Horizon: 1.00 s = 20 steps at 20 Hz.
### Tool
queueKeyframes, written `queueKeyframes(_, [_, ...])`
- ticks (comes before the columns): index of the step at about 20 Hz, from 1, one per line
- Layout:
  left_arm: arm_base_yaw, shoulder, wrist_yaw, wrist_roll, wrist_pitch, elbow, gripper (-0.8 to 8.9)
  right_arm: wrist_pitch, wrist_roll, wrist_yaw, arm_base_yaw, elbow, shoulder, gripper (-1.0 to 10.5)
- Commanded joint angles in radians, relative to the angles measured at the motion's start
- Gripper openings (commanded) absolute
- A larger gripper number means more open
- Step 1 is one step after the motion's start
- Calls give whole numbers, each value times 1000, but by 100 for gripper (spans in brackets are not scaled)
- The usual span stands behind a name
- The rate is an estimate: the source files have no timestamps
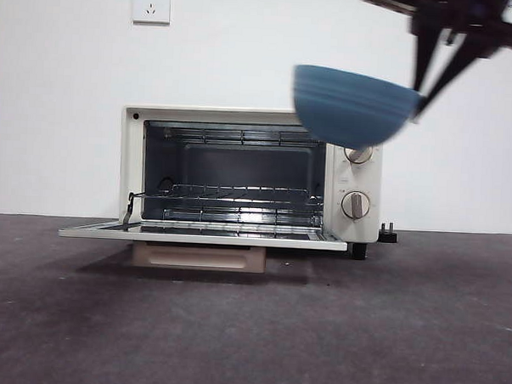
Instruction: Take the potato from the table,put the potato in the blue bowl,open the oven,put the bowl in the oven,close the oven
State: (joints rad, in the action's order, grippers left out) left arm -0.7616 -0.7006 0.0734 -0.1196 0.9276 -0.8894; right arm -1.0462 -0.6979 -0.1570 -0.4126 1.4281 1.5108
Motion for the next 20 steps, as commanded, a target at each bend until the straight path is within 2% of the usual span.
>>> queueKeyframes(1, [-2, 2, 1, -13, -10, -2, -6, 8, -64, 0, -44, 95, 98, -16])
queueKeyframes(3, [-2, 2, 1, -13, -9, -2, -6, 34, -115, 0, -75, 175, 193, -16])
queueKeyframes(6, [-2, 5, 1, -13, -1, -2, -6, 69, -243, 3, -105, 275, 318, -16])
queueKeyframes(11, [-2, 14, 1, -12, 10, -2, -6, 76, -466, 75, -138, 393, 447, -16])
queueKeyframes(14, [-2, 14, 0, -12, 38, -2, -6, 80, -585, 126, -138, 399, 458, -16])
queueKeyframes(20, [-2, 18, 1, -12, 63, -5, -5, 129, -711, 161, -116, 399, 468, -16])
